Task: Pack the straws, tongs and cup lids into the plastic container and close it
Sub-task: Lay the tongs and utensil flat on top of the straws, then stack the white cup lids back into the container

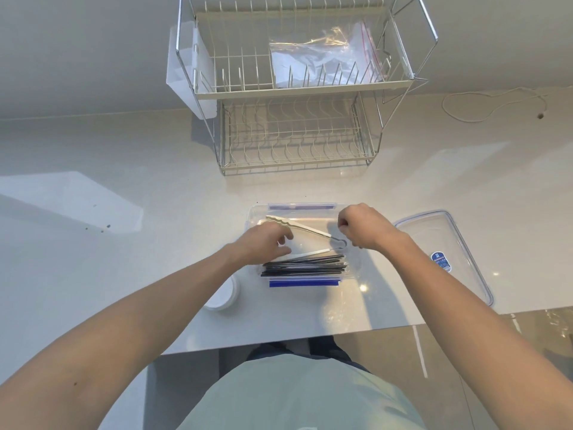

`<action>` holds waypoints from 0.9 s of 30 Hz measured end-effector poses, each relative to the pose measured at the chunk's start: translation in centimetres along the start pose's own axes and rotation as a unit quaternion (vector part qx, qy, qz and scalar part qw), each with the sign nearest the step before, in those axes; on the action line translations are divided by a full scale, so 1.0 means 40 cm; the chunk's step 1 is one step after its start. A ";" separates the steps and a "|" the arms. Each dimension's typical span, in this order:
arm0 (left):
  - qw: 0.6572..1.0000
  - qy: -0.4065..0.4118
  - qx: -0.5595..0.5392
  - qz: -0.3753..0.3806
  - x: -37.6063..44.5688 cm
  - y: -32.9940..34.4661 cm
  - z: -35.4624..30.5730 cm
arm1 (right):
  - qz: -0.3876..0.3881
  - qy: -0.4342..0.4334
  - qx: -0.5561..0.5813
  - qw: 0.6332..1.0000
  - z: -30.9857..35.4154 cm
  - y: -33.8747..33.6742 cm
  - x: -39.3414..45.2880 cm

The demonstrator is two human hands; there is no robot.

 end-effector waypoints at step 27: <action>0.884 -0.342 -0.279 -0.155 -0.470 0.068 0.385 | 0.080 -0.185 0.102 0.974 0.621 0.208 -0.030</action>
Point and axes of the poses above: each hand's wrist, its own x-axis towards the middle knuckle, its own y-axis out of the palm, z = x × y, the point moved 7 cm from there along x, towards the middle knuckle, and after that the axes turned 5 degrees about -z, right-handed, at the moved point
